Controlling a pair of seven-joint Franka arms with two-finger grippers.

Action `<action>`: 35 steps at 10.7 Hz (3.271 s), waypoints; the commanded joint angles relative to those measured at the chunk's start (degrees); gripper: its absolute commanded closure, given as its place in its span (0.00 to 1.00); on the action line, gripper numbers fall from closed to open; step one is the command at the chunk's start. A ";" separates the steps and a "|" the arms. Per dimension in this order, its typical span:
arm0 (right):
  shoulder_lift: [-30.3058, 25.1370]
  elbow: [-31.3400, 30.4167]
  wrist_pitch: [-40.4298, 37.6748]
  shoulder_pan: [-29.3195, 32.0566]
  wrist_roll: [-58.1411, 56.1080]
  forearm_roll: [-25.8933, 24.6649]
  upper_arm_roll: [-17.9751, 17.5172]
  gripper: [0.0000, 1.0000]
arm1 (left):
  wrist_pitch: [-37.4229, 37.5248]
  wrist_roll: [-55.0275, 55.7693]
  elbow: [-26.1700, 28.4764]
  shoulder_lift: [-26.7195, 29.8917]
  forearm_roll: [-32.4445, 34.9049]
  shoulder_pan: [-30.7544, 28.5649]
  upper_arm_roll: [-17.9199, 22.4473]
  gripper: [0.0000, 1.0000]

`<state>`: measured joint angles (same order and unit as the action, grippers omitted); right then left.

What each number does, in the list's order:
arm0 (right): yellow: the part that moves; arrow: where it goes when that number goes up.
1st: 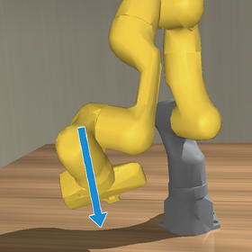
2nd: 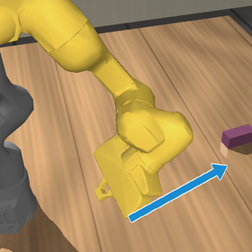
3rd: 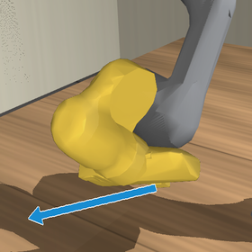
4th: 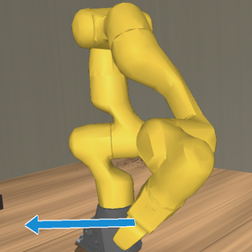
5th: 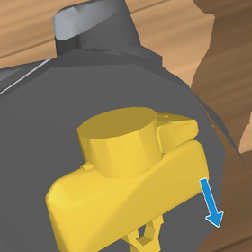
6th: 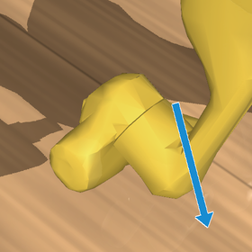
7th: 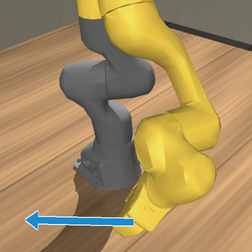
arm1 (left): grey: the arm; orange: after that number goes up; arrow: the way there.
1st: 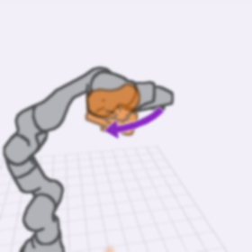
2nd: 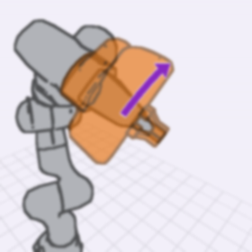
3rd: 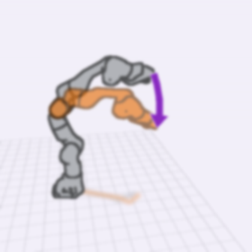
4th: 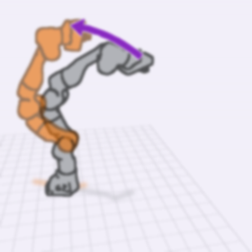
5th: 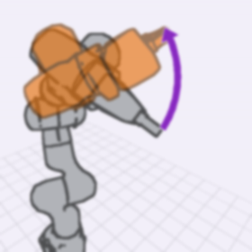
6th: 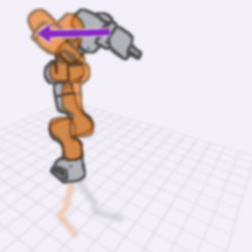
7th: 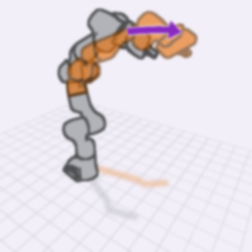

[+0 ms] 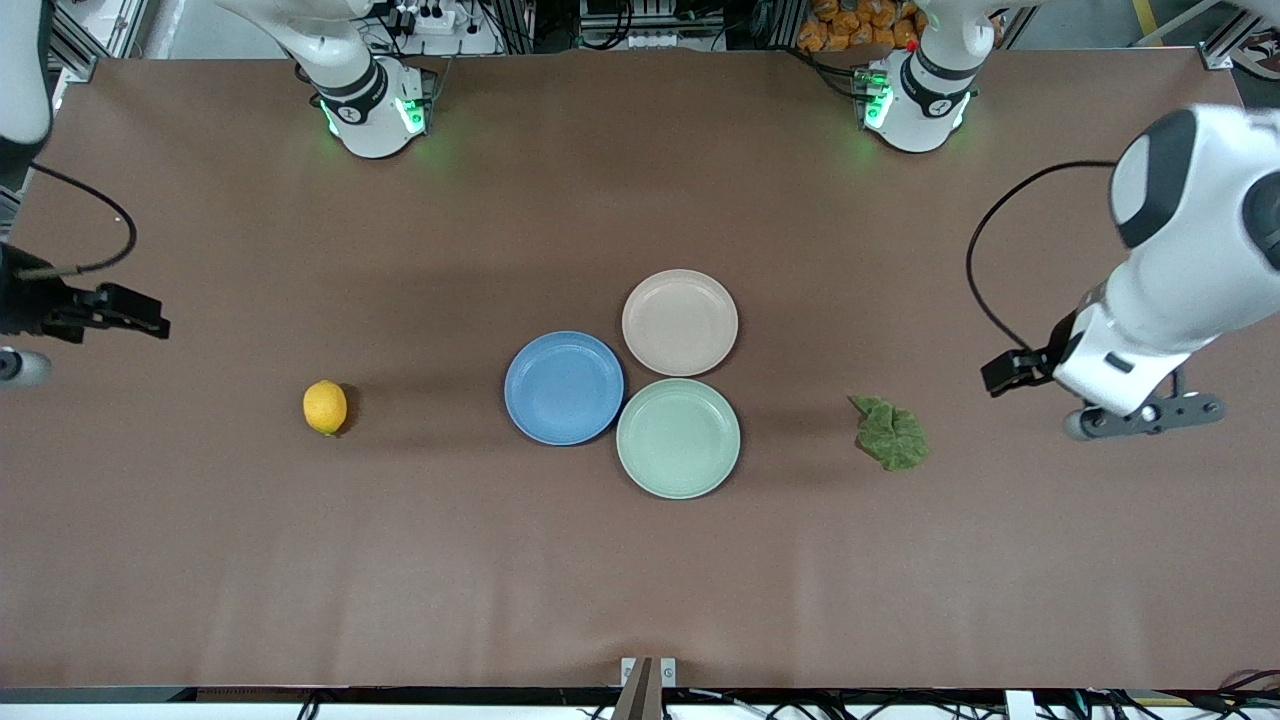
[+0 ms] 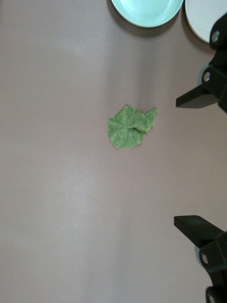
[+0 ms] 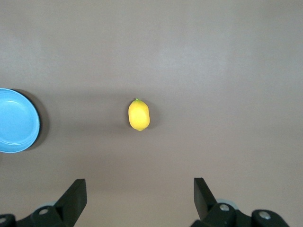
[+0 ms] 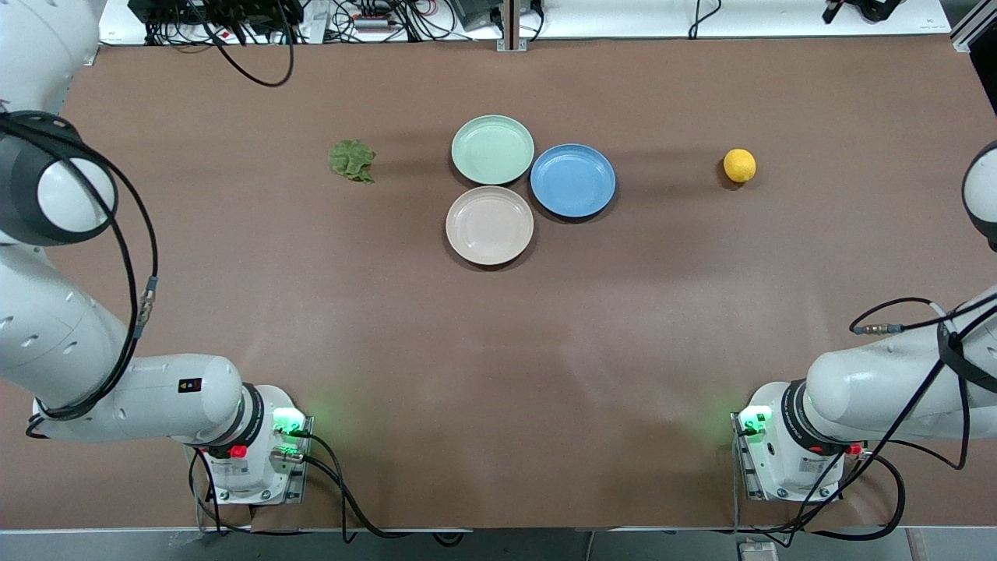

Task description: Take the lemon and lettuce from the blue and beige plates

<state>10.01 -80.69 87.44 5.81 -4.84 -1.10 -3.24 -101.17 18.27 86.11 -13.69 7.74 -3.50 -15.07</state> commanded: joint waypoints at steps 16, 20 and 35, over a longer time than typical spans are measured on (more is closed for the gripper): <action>-4.91 -0.43 -4.84 -3.00 10.47 -1.71 -0.54 0.00 | 11.53 -7.99 0.55 11.50 -9.85 3.94 10.94 0.00; -7.02 -4.21 -1.14 -2.91 7.67 -1.53 0.34 0.00 | 11.79 -7.99 0.64 11.23 -9.15 3.85 11.03 0.00; -6.93 -4.21 -0.78 -3.26 7.57 -1.09 1.48 0.00 | 13.46 -9.75 0.20 11.06 -8.97 3.68 11.12 0.00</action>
<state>4.88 -83.09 85.99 2.42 3.52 -2.27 -1.87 -88.49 10.04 86.20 -3.27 -0.70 0.56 -4.07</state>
